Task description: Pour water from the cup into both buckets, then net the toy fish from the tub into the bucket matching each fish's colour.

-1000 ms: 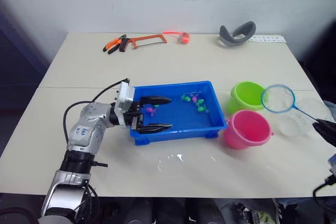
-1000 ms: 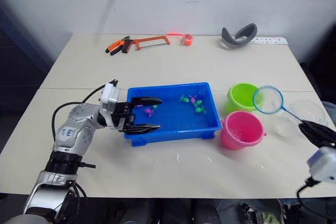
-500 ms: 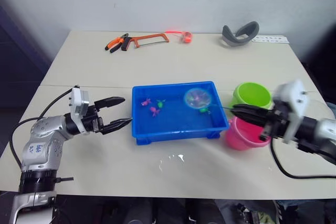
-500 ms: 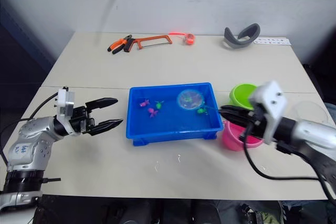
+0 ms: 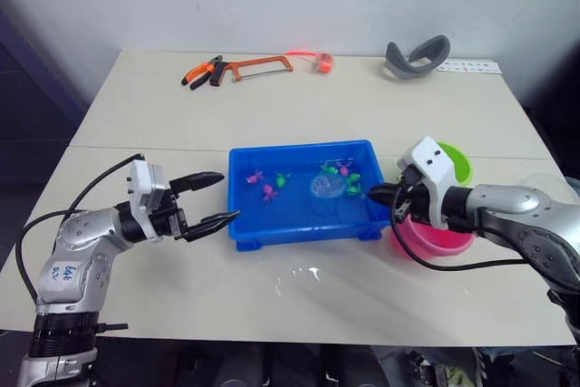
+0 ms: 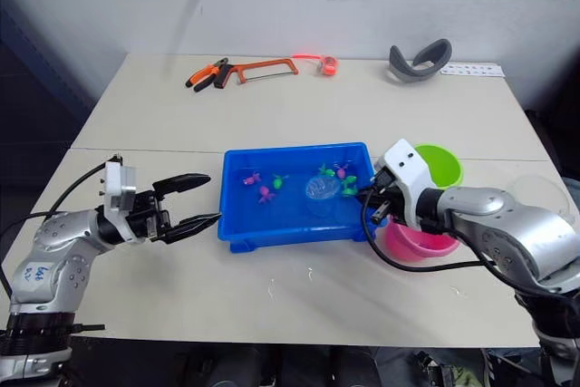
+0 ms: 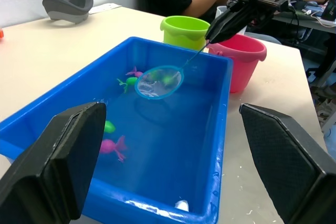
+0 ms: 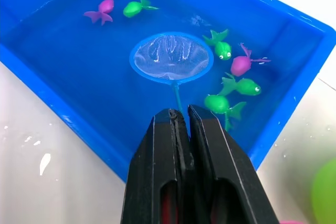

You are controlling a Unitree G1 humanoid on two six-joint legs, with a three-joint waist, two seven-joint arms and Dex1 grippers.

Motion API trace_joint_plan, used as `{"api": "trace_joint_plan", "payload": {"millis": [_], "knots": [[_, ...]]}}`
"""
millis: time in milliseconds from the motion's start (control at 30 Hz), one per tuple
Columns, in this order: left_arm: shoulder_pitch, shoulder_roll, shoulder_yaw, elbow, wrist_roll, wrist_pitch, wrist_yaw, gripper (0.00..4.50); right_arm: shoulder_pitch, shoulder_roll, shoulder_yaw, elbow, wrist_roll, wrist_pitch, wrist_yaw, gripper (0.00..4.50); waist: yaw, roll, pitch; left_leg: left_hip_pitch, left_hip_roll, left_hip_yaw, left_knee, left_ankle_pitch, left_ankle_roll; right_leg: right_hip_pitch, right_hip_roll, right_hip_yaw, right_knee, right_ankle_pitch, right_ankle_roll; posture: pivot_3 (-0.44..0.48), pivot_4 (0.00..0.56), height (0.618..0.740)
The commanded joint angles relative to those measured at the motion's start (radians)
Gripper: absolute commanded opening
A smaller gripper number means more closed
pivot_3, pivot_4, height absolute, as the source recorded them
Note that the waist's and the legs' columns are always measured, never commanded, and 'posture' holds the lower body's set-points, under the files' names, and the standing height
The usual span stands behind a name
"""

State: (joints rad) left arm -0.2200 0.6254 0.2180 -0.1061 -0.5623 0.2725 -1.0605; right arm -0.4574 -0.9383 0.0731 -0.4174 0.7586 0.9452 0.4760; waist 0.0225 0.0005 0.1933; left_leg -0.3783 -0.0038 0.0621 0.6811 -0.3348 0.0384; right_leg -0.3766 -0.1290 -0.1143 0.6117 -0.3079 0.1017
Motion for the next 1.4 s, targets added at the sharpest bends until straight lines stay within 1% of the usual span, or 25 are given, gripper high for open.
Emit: {"api": "trace_joint_plan", "payload": {"millis": [33,133,267,467,567,733,833,967,1067,1200,1333,1400], "knots": [[0.009,-0.002,0.019,-0.038,-0.028,-0.001,0.01,4.42,-0.026,0.019,-0.035,0.016,-0.038,-0.036,0.039,0.0,-0.001,0.0,0.0,0.0,0.0,0.0,0.0,0.0,0.0,0.0,0.0,0.0,0.0,0.0,0.0,0.0,0.15,0.74],[0.013,-0.004,0.015,-0.042,-0.031,0.0,0.011,4.42,-0.038,0.043,-0.038,0.061,-0.082,-0.037,0.033,0.0,-0.002,0.0,0.0,0.0,0.0,0.0,0.0,0.0,0.0,0.0,0.0,0.0,0.0,0.0,0.0,0.0,0.15,0.74],[0.009,-0.009,0.0,-0.047,-0.029,-0.002,0.01,4.42,-0.048,0.101,-0.04,0.114,-0.143,-0.02,-0.023,0.0,-0.002,0.0,0.0,0.0,0.0,0.001,0.0,0.0,0.0,0.0,0.001,0.0,0.001,0.0,0.0,0.0,0.15,0.74],[0.005,-0.018,-0.009,-0.058,-0.028,0.004,0.014,4.42,-0.056,0.158,-0.061,0.14,-0.188,0.025,-0.064,0.0,-0.002,0.0,0.0,0.0,0.0,0.001,0.0,0.0,0.0,0.0,0.001,0.0,0.001,0.0,0.0,0.0,0.15,0.74],[0.008,-0.022,-0.013,-0.069,-0.028,0.009,0.02,4.42,-0.057,0.193,-0.095,0.136,-0.152,0.121,-0.079,0.0,-0.002,0.0,0.0,0.0,0.0,0.001,0.0,0.0,0.0,0.0,0.001,0.0,0.001,0.0,0.0,0.0,0.15,0.74],[0.012,-0.029,-0.018,-0.081,-0.028,0.015,0.032,4.42,-0.046,0.272,-0.173,0.068,-0.008,0.358,-0.072,0.0,-0.003,0.0,0.0,0.0,0.0,0.001,0.0,0.0,0.0,0.0,0.001,0.0,0.001,0.0,0.0,0.0,0.15,0.74],[0.02,-0.032,-0.018,-0.086,-0.027,0.015,0.035,4.42,-0.032,0.278,-0.193,0.025,0.033,0.416,-0.056,0.0,-0.003,0.0,0.0,0.0,0.001,0.0,-0.001,0.0,0.0,0.0,0.001,0.0,0.001,0.0,0.0,0.0,0.15,0.74],[0.03,-0.033,-0.019,-0.09,-0.027,0.014,0.038,4.42,0.003,0.249,-0.192,-0.048,0.065,0.381,0.015,0.0,-0.002,0.0,0.0,0.0,0.0,0.001,-0.001,0.0,0.0,0.0,0.001,0.001,0.0,0.0,0.0,0.0,0.15,0.74],[0.033,-0.033,-0.021,-0.092,-0.027,0.014,0.041,4.42,0.026,0.23,-0.199,-0.065,0.072,0.395,0.026,0.0,-0.001,0.0,0.0,0.0,0.0,0.0,-0.001,0.0,0.0,0.0,0.001,0.001,0.0,0.0,0.0,0.0,0.15,0.74],[0.03,-0.031,-0.021,-0.089,-0.027,0.015,0.04,4.42,0.03,0.174,-0.176,-0.08,-0.012,0.269,0.045,0.0,-0.002,0.001,0.0,0.0,0.0,0.001,-0.001,0.0,0.0,0.0,0.0,0.001,0.0,0.0,0.0,0.0,0.15,0.74],[0.028,-0.029,-0.022,-0.086,-0.026,0.015,0.038,4.42,0.032,0.062,-0.111,-0.081,-0.146,0.043,0.157,0.0,-0.002,0.001,0.001,0.0,0.0,0.001,-0.001,0.0,0.0,-0.001,0.001,0.001,0.0,0.0,0.0,0.0,0.15,0.74],[0.027,-0.029,-0.022,-0.086,-0.026,0.015,0.038,4.42,0.037,0.024,-0.1,-0.071,-0.175,-0.03,0.216,0.0,-0.002,0.001,0.001,0.0,0.0,0.001,-0.001,0.0,0.0,-0.001,0.001,0.001,0.0,0.0,0.0,0.0,0.15,0.74]]}}
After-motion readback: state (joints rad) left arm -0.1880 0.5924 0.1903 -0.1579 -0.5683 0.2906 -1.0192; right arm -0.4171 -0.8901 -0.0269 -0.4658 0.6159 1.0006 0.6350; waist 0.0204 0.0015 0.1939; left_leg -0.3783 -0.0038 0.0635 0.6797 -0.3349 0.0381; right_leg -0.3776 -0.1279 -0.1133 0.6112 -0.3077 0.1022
